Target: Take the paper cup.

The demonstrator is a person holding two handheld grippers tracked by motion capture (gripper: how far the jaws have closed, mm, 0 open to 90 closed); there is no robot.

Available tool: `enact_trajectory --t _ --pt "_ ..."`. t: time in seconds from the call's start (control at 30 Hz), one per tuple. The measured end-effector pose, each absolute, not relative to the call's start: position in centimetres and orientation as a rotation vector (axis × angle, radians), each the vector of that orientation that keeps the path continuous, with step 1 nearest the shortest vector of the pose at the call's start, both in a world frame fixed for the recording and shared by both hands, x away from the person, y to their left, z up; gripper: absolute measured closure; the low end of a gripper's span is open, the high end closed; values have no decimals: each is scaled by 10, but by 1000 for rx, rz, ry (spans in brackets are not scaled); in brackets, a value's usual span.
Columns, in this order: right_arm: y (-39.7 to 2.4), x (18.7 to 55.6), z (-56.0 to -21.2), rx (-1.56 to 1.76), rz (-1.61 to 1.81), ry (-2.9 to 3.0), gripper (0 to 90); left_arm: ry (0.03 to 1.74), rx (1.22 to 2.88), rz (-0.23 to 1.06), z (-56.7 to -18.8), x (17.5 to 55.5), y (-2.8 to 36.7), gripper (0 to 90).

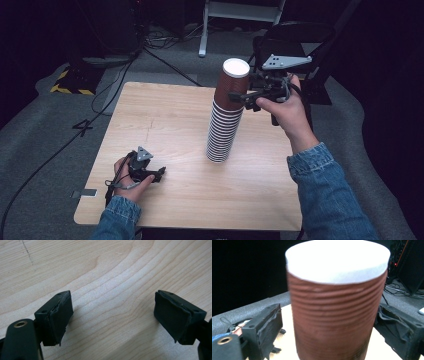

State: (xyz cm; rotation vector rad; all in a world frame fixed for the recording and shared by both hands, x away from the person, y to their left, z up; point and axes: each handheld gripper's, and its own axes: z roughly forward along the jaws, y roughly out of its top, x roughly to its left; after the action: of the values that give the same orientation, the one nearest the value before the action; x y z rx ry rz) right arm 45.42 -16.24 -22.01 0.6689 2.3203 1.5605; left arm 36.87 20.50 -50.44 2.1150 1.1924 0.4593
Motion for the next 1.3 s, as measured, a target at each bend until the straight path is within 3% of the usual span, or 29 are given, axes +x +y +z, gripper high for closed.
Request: enact_trajectory --t 0.1,0.6,1.3 --pt "-157 461 -222 686 1525 2339 138 1192 2116 458 -504 369 205 159" --pt "-157 464 -218 688 1516 2363 153 1189 2118 460 -504 369 205 159" --pt "-167 451 -161 669 1605 2236 156 1187 2115 458 -505 369 205 157"
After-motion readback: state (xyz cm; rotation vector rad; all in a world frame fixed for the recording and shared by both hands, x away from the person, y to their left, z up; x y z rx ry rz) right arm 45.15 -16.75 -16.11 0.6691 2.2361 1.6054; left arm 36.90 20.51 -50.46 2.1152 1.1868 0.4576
